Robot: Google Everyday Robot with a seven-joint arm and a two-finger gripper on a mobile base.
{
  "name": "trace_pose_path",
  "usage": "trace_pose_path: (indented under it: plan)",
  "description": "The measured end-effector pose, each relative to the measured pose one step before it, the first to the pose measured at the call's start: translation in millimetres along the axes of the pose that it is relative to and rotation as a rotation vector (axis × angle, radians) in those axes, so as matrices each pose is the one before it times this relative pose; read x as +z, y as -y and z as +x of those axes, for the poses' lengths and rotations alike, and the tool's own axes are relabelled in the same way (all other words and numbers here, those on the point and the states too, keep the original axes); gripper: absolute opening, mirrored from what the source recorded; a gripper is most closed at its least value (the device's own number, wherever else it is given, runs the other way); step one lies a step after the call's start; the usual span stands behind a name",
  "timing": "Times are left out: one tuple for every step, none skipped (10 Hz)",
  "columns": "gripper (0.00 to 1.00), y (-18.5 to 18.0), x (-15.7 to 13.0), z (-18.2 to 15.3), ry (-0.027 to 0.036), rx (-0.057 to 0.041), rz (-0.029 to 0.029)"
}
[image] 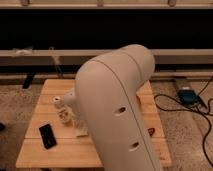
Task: Wipe the white sponge on the table
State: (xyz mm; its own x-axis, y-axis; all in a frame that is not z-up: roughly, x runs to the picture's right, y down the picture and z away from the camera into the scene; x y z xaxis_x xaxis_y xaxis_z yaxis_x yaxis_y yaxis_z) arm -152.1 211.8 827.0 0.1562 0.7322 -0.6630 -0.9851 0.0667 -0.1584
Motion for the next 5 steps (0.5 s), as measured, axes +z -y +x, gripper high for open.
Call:
trace_pose_path:
  plan:
    - [0.53, -10.68, -1.41, 12.38, -0.01182, -0.0354, -0.01216]
    - [0.65, -8.07, -2.67, 14.44, -0.01665, -0.03551, -0.01175]
    - [0.73, 1.49, -1.59, 9.89, -0.01343, -0.0127, 0.00334]
    - [0.79, 9.01, -2.12, 12.25, -0.01679, -0.00068, 0.01087]
    - [0.8, 13.2, -2.12, 9.68, -0.01343, 0.00646, 0.01336]
